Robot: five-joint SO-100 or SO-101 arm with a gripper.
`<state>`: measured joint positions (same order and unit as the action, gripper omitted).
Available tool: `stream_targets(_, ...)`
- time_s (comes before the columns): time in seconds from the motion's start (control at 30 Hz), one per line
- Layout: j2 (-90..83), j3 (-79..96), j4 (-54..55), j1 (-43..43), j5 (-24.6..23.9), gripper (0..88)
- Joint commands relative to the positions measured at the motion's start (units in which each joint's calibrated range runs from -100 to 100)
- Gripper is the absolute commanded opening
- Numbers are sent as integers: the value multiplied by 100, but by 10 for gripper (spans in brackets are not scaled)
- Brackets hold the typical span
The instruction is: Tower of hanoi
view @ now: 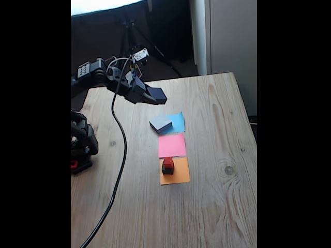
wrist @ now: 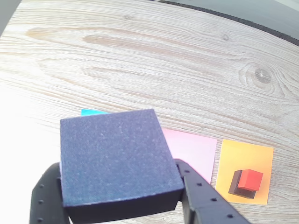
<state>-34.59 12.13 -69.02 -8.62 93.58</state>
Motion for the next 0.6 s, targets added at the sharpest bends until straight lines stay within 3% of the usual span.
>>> stream_targets(0.0, -304, -1249, -800, -329, -445, 169)
stream_targets(0.3, -1227, -576, -1075, -872, -712, 175)
stream_targets(0.57, -2491, 1251, -954, -1265, -194, 181)
